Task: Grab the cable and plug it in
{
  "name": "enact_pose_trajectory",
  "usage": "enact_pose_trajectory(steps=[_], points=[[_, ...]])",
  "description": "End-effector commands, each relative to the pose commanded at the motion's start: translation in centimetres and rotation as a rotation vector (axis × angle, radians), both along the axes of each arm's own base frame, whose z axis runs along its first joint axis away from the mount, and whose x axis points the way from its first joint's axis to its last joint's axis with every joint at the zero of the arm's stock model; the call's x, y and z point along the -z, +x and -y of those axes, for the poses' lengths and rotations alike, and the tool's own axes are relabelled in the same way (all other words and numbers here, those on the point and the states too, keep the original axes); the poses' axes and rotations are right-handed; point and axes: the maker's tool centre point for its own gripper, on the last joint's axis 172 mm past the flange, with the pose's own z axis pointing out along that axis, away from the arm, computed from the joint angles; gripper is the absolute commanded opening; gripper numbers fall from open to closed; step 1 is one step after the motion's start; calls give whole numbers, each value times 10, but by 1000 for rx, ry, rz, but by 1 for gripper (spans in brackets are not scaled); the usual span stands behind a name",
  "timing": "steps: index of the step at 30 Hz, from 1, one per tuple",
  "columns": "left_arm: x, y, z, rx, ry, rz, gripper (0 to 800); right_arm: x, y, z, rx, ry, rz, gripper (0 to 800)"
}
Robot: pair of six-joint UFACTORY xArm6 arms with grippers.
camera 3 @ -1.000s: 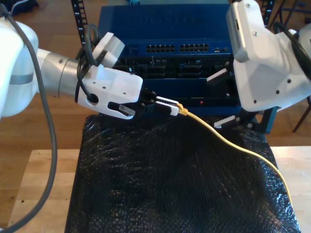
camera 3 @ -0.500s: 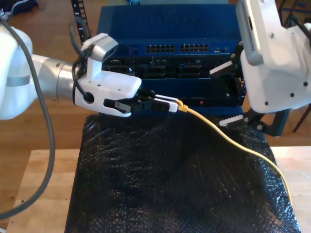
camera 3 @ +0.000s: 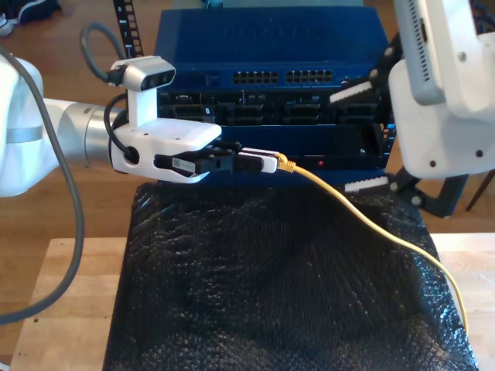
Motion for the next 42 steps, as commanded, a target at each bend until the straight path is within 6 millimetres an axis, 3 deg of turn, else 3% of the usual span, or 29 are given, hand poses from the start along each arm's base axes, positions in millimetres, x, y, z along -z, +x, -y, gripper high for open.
enact_pose_trajectory(steps=[7,11,18,22,28,42], points=[[0,-5,-1,41,-61,-52,7,-1,9,0,8,5,40,791],[-10,-1,-1,26,-107,-55,7,-5,6,-13,-15,11,62,791],[-4,-2,0,24,-119,-125,7,-3,5,-20,-24,16,73,792],[-16,1,-2,24,-172,-153,7,-4,6,-23,-23,19,85,794],[-18,0,-4,29,-182,-166,7,15,4,-39,-41,17,93,757],[-19,-3,-7,50,-193,-219,7,11,15,-37,14,40,169,760]])
